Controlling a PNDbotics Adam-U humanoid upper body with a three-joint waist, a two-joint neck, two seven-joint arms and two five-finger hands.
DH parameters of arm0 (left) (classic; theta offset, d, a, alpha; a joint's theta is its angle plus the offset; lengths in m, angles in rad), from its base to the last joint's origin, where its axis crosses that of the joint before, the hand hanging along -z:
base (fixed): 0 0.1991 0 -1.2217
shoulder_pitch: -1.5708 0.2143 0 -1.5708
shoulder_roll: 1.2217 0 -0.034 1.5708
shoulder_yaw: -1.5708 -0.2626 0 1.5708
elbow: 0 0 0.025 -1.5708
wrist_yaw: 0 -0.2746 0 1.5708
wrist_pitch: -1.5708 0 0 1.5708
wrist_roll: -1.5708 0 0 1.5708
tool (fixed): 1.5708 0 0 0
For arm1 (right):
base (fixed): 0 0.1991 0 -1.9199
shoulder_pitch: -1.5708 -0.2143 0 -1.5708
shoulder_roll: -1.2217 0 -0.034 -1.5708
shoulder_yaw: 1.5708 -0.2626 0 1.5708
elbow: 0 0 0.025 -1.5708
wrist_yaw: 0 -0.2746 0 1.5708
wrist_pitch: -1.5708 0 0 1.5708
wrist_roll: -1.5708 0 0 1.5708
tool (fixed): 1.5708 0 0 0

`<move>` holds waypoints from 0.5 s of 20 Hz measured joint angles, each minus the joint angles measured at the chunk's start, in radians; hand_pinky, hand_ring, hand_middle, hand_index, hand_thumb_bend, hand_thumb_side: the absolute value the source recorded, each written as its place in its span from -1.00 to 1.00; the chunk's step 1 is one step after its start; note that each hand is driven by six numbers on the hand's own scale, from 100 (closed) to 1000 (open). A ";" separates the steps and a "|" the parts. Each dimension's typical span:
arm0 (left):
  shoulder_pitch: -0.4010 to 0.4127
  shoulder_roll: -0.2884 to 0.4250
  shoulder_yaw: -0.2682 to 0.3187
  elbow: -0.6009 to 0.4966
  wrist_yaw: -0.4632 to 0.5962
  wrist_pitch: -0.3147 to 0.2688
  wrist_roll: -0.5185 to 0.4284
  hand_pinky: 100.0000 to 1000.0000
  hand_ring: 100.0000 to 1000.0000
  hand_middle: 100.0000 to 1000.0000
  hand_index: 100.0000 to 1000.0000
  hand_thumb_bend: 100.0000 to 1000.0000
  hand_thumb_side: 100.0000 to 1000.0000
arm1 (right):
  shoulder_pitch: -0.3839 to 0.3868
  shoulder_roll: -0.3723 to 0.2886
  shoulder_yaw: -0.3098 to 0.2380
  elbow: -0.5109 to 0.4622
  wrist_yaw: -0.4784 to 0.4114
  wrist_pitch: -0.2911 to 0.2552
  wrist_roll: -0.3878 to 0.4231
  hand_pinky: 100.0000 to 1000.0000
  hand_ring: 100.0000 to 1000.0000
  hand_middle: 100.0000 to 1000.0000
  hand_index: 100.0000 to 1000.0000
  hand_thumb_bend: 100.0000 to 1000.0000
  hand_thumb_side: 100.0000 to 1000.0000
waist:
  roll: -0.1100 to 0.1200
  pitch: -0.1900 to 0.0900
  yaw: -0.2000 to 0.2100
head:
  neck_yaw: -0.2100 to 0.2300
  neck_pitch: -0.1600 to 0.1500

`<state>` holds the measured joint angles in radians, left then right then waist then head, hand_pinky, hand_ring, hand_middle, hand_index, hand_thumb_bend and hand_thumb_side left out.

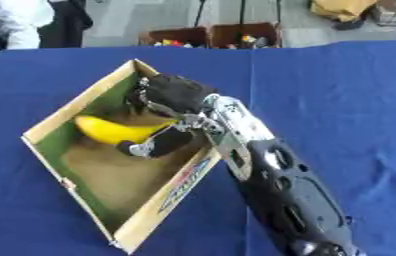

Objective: Pick up objects on the table and place them in the box.

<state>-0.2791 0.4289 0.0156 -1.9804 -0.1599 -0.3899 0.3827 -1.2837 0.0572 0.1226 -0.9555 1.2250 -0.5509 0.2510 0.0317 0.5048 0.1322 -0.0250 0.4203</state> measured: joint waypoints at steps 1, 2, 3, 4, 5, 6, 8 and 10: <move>0.000 0.000 0.000 0.000 0.000 0.000 0.000 0.30 0.37 0.64 0.74 -1.00 0.70 | 0.001 0.000 0.000 -0.002 0.000 -0.001 0.003 0.04 0.25 0.02 0.44 -0.08 0.12 | 0.000 0.000 0.000 | 0.000 0.000; 0.000 0.000 0.000 0.000 0.000 0.001 -0.001 0.30 0.37 0.64 0.74 -1.00 0.70 | 0.003 0.001 0.000 -0.004 0.000 -0.002 0.005 0.04 0.25 0.02 0.44 -0.08 0.12 | 0.000 0.000 0.000 | 0.000 0.000; 0.000 0.000 0.000 0.000 0.000 0.001 -0.001 0.30 0.37 0.64 0.74 -1.00 0.70 | 0.004 0.001 0.000 -0.007 -0.001 -0.003 0.005 0.03 0.23 -0.01 0.42 -0.08 0.13 | 0.000 0.000 0.000 | 0.000 0.000; 0.000 0.000 0.000 0.000 0.000 0.001 -0.001 0.30 0.37 0.64 0.74 -1.00 0.70 | 0.005 0.001 0.000 -0.009 -0.004 -0.002 0.005 0.03 0.23 -0.02 0.42 -0.08 0.13 | 0.000 0.000 0.000 | 0.000 0.000; 0.000 0.000 0.000 0.000 0.000 0.001 -0.001 0.30 0.37 0.64 0.74 -1.00 0.70 | 0.007 0.001 0.000 -0.012 -0.007 -0.002 0.005 0.03 0.22 -0.03 0.41 -0.08 0.13 | 0.000 0.000 0.000 | 0.000 0.000; 0.000 0.000 0.000 0.000 0.000 0.002 -0.001 0.30 0.37 0.64 0.74 -1.00 0.70 | 0.008 0.001 0.000 -0.016 -0.013 -0.001 0.004 0.03 0.21 -0.04 0.41 -0.07 0.13 | 0.000 0.000 0.000 | 0.000 0.000; 0.000 0.000 0.000 0.000 0.000 0.002 -0.002 0.30 0.37 0.64 0.74 -1.00 0.70 | 0.010 0.002 0.000 -0.023 -0.026 0.004 0.001 0.03 0.20 -0.06 0.40 -0.07 0.14 | 0.000 0.000 0.000 | 0.000 0.000; 0.000 0.000 0.000 0.000 0.000 0.002 -0.002 0.30 0.37 0.64 0.74 -1.00 0.70 | 0.017 0.003 -0.002 -0.038 -0.043 0.013 -0.002 0.03 0.19 -0.08 0.39 -0.05 0.16 | 0.000 0.000 0.000 | 0.000 0.000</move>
<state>-0.2790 0.4288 0.0156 -1.9804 -0.1598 -0.3875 0.3808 -1.2665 0.0607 0.1204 -0.9932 1.1822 -0.5382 0.2492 0.0317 0.5048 0.1320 -0.0249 0.4203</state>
